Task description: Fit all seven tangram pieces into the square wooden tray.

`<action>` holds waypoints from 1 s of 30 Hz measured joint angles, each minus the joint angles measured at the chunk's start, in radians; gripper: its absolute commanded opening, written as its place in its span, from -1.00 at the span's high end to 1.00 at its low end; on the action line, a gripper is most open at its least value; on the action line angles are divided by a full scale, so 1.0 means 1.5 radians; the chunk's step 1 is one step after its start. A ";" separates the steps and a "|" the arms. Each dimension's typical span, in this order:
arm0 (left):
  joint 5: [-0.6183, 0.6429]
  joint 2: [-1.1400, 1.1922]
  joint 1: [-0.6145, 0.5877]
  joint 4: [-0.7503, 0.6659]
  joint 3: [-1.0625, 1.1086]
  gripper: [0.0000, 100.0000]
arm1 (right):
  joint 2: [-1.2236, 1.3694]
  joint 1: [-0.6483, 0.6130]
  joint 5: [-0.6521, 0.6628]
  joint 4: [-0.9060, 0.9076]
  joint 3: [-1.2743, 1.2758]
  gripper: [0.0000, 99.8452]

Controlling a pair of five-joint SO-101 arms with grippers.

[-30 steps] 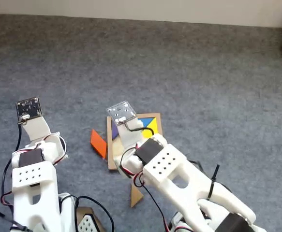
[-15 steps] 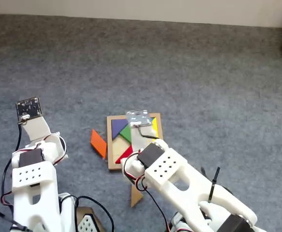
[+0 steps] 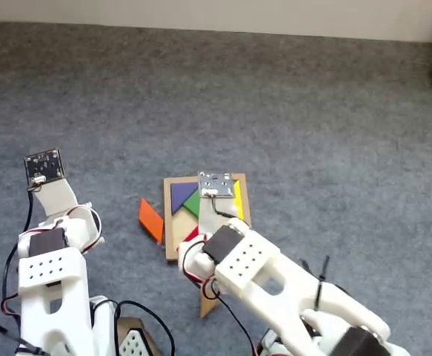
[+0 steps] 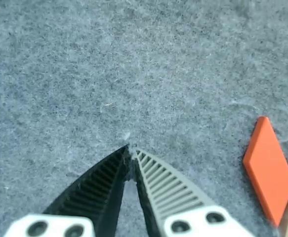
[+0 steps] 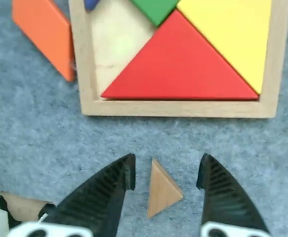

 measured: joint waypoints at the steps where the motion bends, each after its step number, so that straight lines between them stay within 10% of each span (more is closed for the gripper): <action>1: 0.000 0.000 0.000 0.000 0.000 0.96 | 0.018 -0.001 -0.004 -0.003 0.000 0.58; 30: 0.000 0.000 0.000 0.000 0.000 0.96 | 0.125 -0.101 -0.114 -0.011 -0.003 0.58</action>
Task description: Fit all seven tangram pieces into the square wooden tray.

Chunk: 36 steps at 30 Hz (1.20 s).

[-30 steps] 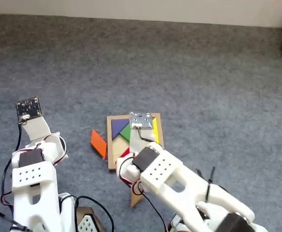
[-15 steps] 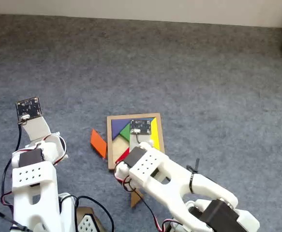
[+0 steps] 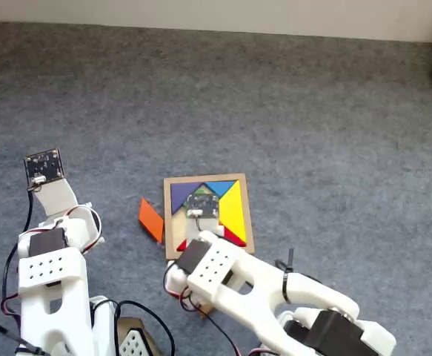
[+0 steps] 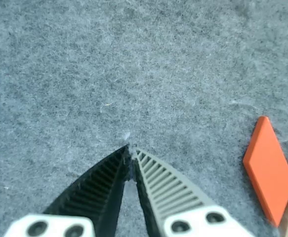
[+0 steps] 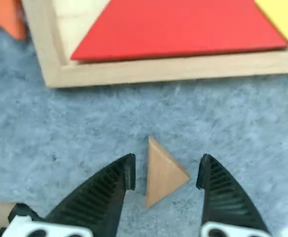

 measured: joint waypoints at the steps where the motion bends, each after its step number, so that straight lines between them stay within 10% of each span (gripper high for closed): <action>1: 0.000 0.000 0.000 0.000 0.000 0.96 | 0.000 -0.010 0.000 0.000 0.000 0.58; 20: -0.001 0.000 0.000 0.000 0.000 0.96 | 0.119 -0.037 -0.027 0.030 -0.039 0.58; 36: -0.001 0.000 0.000 0.000 0.000 0.96 | 0.132 0.005 0.001 0.066 -0.056 0.97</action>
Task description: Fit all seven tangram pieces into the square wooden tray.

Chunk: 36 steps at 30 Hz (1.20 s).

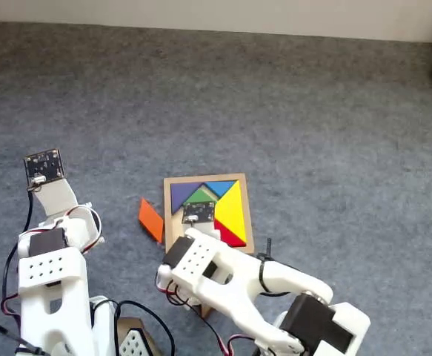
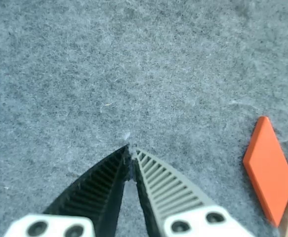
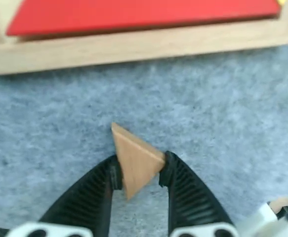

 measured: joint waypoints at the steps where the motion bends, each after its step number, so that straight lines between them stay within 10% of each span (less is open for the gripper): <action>1: 0.000 0.000 0.000 0.000 0.000 0.96 | 0.000 0.005 0.009 0.003 0.000 0.97; 24: 0.000 0.000 0.000 0.000 0.000 0.96 | 0.001 0.096 0.168 0.177 -0.251 0.97; 36: 0.000 0.000 0.000 0.000 0.000 0.96 | 0.003 0.180 0.191 -0.016 -0.273 0.97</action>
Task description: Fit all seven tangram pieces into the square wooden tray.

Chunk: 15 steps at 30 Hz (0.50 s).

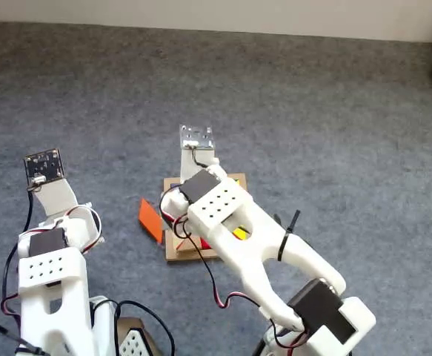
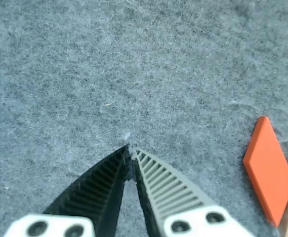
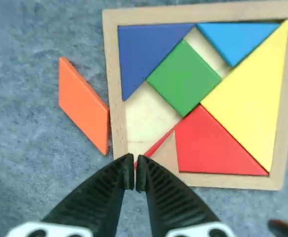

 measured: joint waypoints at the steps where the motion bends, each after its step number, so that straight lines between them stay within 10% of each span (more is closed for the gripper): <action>1: 0.000 0.000 0.000 0.000 0.000 0.96 | 0.000 0.000 0.003 -0.002 0.000 0.97; 15: 0.000 0.000 -0.023 0.000 0.000 0.96 | -0.188 0.068 0.211 0.128 0.059 0.97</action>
